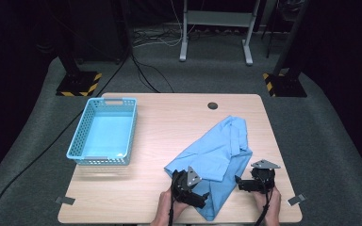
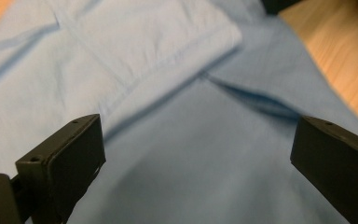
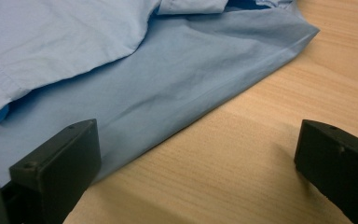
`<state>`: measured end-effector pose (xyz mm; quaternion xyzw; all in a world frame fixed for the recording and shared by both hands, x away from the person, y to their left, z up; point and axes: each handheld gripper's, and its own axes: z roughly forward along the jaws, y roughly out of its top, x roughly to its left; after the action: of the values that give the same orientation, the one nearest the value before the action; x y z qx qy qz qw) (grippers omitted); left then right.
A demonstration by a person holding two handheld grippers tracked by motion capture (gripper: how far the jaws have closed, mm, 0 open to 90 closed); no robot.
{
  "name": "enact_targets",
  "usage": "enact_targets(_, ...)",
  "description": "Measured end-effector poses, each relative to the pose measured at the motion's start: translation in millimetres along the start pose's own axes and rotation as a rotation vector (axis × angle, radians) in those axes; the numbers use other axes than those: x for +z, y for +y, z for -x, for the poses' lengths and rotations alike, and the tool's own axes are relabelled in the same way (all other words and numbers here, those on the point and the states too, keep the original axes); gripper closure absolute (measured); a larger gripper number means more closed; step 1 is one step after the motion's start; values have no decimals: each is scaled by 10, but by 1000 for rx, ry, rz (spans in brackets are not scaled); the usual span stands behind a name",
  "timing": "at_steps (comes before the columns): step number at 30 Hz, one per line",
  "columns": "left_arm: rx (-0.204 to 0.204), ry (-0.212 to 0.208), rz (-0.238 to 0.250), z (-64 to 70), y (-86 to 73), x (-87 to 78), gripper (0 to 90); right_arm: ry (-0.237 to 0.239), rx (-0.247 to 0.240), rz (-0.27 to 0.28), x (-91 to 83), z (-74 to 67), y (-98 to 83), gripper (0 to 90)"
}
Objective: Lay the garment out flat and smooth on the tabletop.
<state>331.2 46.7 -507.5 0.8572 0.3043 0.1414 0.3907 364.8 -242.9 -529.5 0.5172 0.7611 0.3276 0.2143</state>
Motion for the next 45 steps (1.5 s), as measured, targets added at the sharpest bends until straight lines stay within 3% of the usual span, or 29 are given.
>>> enact_targets(2,32,-13,-6,7,156,53,29,-4,-1,0,9,0,8,0)
enact_targets(12,84,-46,-89,-7,449,454,36,-10,6,-2,7,2,7,0)
enact_targets(16,101,-48,-142,6,505,609,79,-11,6,-2,7,3,7,0)
enact_targets(19,97,-53,-168,1,515,674,172,-13,9,-2,7,3,7,0)
enact_targets(22,103,-52,-150,-1,521,683,257,-13,10,-1,7,4,7,0)
enact_targets(27,108,-58,-127,-5,530,680,472,-16,13,-1,7,7,6,0)
enact_targets(30,91,-60,-119,-36,528,677,581,-16,14,-1,7,6,7,0)
enact_targets(31,63,-83,-104,-83,528,664,581,-16,13,-1,7,6,7,0)
enact_targets(33,37,-106,-79,-125,539,638,704,-17,14,-1,7,7,7,0)
enact_targets(35,43,-97,-51,-145,560,605,769,-17,14,-1,7,6,7,0)
enact_targets(41,76,-37,14,-236,638,488,851,-18,14,-1,7,8,7,0)
enact_targets(45,53,-9,44,-393,708,390,858,-20,16,-1,7,9,7,0)
